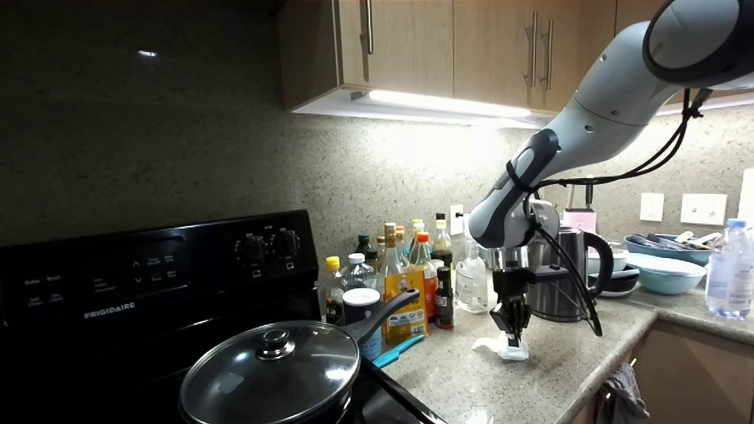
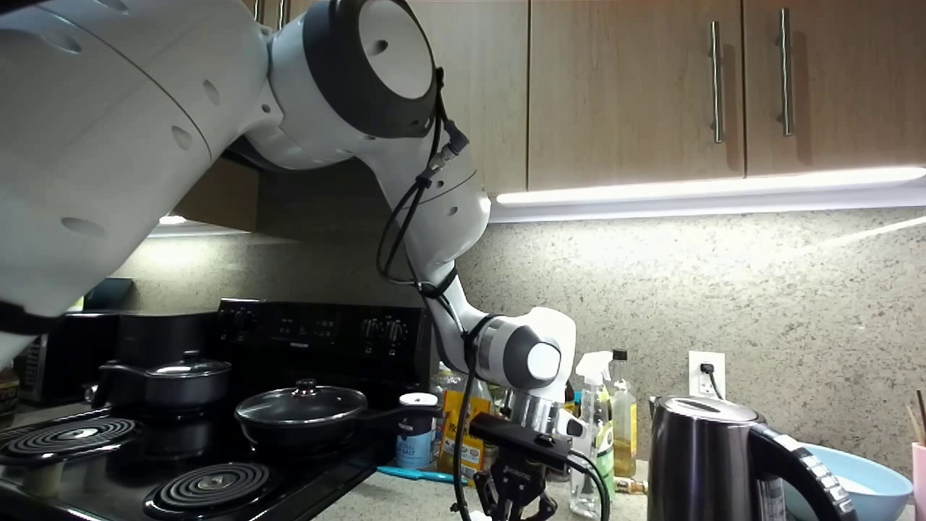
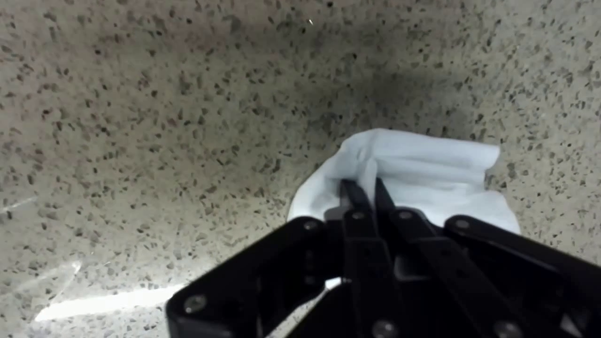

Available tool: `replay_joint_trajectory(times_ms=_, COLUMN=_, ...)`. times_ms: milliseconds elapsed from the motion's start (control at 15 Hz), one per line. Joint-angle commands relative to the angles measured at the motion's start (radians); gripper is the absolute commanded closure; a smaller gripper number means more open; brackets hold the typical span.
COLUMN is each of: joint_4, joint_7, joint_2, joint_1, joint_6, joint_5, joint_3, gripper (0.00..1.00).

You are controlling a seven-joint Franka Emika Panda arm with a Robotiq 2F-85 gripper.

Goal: Use the white napkin to wipe the counter.

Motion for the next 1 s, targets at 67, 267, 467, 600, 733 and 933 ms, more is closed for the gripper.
replay_joint_trajectory(times_ms=67, joint_4=-0.067, joint_7=0.102, joint_2=-0.035, joint_1=-0.020, joint_6=0.088, joint_5=-0.027, joint_3=-0.045, gripper=0.93)
replay_joint_trajectory(times_ms=267, joint_4=-0.095, joint_7=0.178, joint_2=-0.045, joint_1=-0.015, joint_6=0.126, joint_5=-0.065, joint_3=-0.096, gripper=0.94)
replay_joint_trajectory(times_ms=467, joint_4=-0.101, joint_7=0.176, joint_2=-0.062, joint_1=-0.027, joint_6=0.120, joint_5=-0.057, joint_3=-0.094, gripper=0.94)
replay_joint_trajectory(times_ms=600, joint_4=-0.091, joint_7=0.089, joint_2=-0.081, joint_1=-0.041, joint_6=0.088, joint_5=-0.011, joint_3=-0.030, gripper=0.94)
replay_joint_trajectory(times_ms=733, joint_4=-0.083, joint_7=0.048, joint_2=-0.102, joint_1=-0.017, joint_6=0.060, joint_5=0.002, joint_3=0.026, gripper=0.94)
replay_joint_trajectory(times_ms=933, joint_4=-0.059, joint_7=0.024, joint_2=-0.126, joint_1=0.032, joint_6=0.006, joint_5=0.006, joint_3=0.114, gripper=0.94)
